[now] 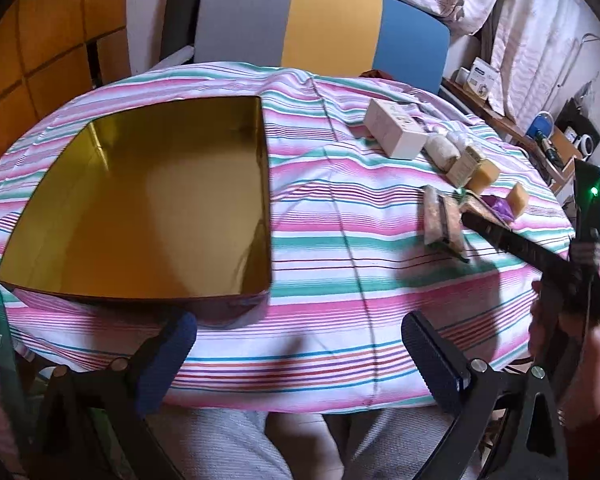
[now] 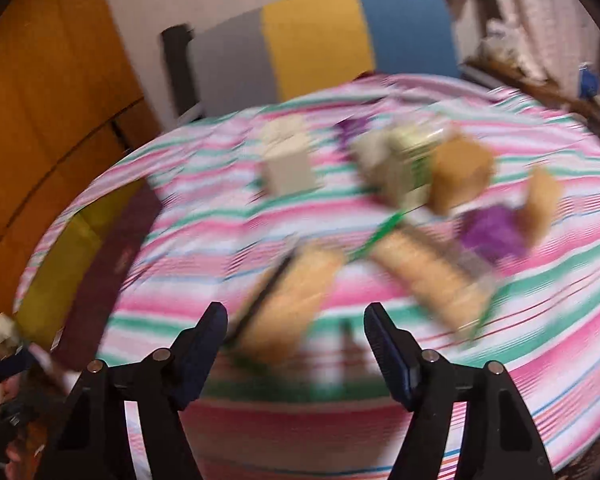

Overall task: Organize objects
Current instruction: 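Close the right tool on a wrapped cracker pack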

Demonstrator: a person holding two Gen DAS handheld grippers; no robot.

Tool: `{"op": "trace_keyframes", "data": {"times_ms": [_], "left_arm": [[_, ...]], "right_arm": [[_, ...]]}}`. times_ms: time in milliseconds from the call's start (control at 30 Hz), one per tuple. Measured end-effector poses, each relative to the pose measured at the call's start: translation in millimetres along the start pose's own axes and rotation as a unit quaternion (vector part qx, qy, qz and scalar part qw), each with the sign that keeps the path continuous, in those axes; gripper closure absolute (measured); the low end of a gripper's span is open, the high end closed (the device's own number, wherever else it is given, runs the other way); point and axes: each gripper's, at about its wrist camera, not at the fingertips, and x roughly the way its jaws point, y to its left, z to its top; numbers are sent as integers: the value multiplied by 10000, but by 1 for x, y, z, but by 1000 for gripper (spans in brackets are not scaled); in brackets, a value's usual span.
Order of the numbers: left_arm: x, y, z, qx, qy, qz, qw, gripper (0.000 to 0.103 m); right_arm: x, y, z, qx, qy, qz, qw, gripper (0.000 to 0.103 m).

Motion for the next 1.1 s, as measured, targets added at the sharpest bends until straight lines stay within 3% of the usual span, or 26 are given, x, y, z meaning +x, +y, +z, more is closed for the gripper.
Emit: {"op": "trace_keyframes", "data": {"times_ms": [100, 233, 433, 500, 567, 700, 767, 967, 1100], "left_arm": [[1, -7, -1, 5, 45, -186, 9998, 0], [5, -22, -3, 326, 139, -207, 9992, 0], [13, -33, -4, 517, 373, -353, 9973, 0], [15, -35, -3, 526, 406, -356, 9972, 0], [18, -36, -1, 502, 472, -438, 9967, 0], [30, -38, 11, 211, 648, -724, 9951, 0], [32, -43, 17, 213, 435, -835, 9953, 0], [37, -73, 39, 670, 3, -499, 9965, 0], [61, -86, 57, 594, 28, -433, 9973, 0]], "right_arm": [[2, -30, 16, -56, -27, -466, 9989, 31], [20, -47, 32, -820, 298, -779, 9931, 31], [50, -65, 35, -834, 768, -461, 9925, 32], [52, -65, 30, -710, 766, -515, 9932, 44], [50, -63, 26, -500, 658, -511, 9953, 57], [43, -56, 15, -241, 499, -375, 9978, 58], [38, -54, 9, -86, 393, -413, 9983, 59], [21, -67, -13, 917, -248, -769, 9925, 60], [18, -63, -19, 957, -445, -1079, 9885, 60]]}}
